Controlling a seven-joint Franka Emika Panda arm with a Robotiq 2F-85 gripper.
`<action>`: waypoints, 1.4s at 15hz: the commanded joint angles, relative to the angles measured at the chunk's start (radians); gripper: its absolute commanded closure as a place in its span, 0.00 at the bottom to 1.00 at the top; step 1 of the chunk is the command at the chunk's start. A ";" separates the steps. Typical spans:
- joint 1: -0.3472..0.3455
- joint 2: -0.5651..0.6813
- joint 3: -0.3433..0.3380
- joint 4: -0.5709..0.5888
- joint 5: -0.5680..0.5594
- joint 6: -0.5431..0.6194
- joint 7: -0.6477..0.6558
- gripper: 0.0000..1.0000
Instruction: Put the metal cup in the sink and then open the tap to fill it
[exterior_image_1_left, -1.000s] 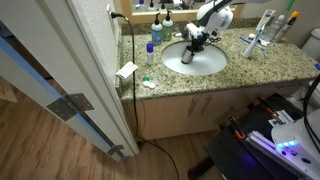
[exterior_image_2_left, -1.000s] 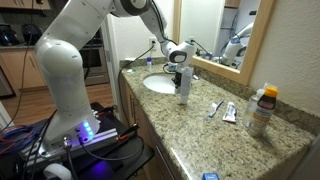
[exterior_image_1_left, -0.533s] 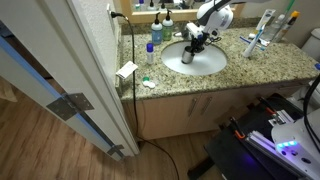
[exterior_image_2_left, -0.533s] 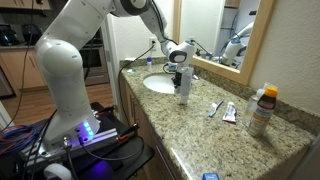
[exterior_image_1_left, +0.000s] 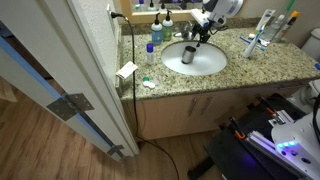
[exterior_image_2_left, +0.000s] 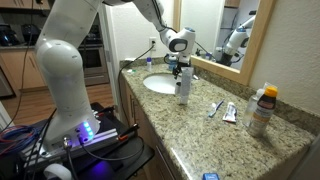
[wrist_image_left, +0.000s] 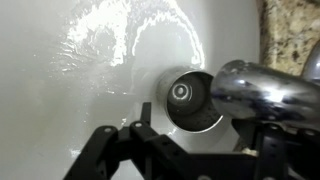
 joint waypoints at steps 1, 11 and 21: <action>-0.001 -0.186 0.000 -0.123 0.000 -0.058 -0.054 0.00; 0.007 -0.389 -0.041 -0.098 -0.104 -0.424 -0.113 0.00; 0.050 -0.082 -0.024 0.268 -0.223 -0.521 -0.375 0.00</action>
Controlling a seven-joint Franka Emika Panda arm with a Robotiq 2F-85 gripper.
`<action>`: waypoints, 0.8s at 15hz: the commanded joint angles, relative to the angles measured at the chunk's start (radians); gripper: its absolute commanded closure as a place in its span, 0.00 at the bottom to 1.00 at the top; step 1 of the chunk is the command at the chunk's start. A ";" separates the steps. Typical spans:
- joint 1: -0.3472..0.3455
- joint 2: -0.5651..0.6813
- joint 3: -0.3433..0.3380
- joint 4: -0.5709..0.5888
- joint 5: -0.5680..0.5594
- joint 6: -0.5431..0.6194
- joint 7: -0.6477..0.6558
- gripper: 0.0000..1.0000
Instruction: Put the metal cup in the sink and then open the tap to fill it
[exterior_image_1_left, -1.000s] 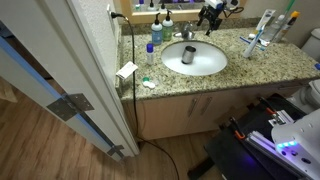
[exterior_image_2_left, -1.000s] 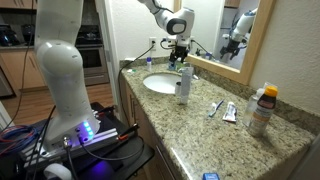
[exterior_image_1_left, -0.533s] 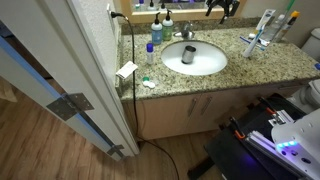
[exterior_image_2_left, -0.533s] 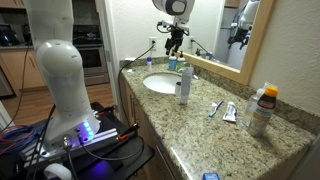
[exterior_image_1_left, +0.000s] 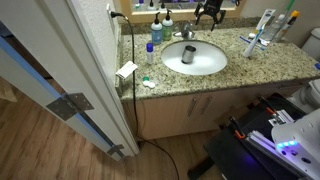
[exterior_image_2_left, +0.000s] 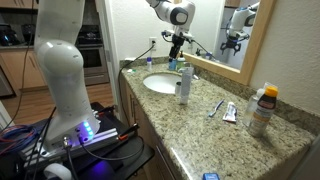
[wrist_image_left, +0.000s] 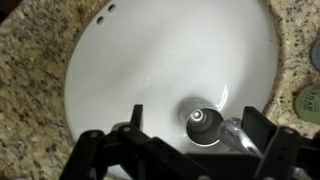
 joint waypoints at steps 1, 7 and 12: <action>0.016 0.040 -0.009 0.056 -0.021 -0.003 -0.009 0.00; 0.022 0.108 -0.021 0.114 -0.075 0.012 -0.047 0.00; 0.004 0.186 -0.011 0.249 -0.102 0.101 -0.257 0.00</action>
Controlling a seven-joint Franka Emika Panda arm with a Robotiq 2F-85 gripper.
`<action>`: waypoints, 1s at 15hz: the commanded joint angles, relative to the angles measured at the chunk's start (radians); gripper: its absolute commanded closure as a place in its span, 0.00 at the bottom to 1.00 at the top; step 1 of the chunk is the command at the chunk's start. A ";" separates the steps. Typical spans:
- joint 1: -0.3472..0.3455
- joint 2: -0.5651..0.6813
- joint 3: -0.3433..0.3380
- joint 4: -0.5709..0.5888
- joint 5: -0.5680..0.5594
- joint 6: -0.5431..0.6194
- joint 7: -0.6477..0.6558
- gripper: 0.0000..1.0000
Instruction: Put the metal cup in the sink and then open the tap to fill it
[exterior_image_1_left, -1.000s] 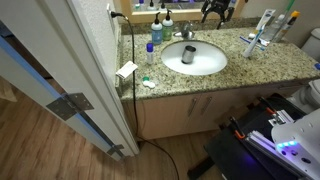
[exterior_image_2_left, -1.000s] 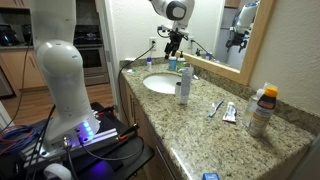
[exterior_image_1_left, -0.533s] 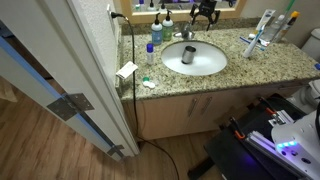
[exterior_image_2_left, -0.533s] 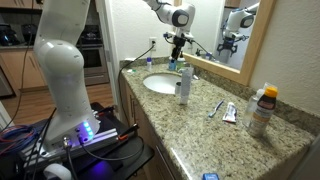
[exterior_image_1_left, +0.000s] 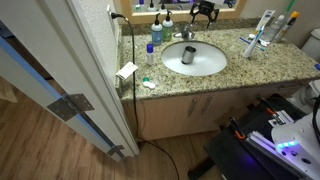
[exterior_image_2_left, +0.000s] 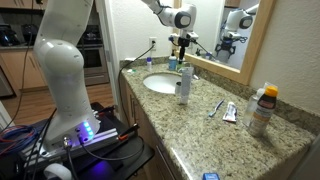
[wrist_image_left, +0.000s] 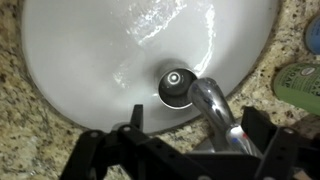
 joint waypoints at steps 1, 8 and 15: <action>-0.020 0.083 0.019 0.154 0.029 -0.028 -0.135 0.00; 0.009 0.118 -0.010 0.159 -0.017 -0.001 -0.191 0.00; 0.006 0.163 0.000 0.164 -0.042 0.083 -0.373 0.00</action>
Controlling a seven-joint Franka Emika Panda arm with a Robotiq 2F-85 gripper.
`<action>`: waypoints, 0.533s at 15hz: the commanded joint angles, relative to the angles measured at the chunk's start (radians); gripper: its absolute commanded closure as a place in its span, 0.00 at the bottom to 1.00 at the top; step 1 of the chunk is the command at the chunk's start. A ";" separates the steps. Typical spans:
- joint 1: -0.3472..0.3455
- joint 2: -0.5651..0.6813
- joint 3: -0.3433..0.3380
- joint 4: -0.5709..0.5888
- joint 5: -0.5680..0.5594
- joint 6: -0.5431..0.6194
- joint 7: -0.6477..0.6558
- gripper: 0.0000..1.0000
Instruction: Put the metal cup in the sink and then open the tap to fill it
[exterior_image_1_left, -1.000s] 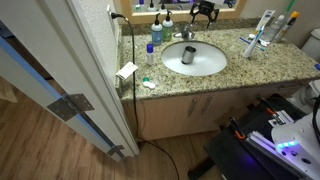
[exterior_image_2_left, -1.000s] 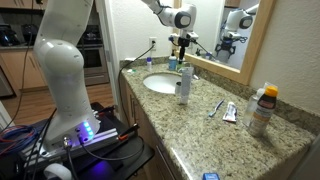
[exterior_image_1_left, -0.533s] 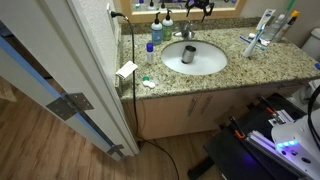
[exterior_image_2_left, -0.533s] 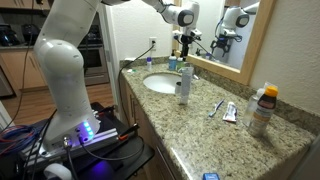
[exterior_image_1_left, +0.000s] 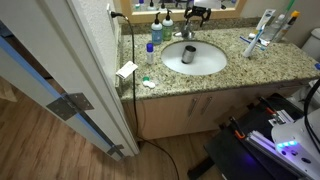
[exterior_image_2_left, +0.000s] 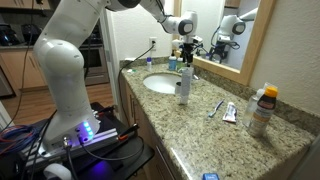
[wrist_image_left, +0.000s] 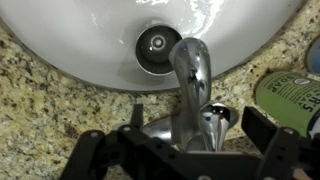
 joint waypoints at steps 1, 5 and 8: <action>0.005 0.005 -0.007 0.003 0.006 0.000 -0.007 0.00; -0.002 -0.021 0.008 -0.014 0.020 -0.035 -0.038 0.29; 0.000 -0.033 0.007 -0.013 0.017 -0.045 -0.035 0.46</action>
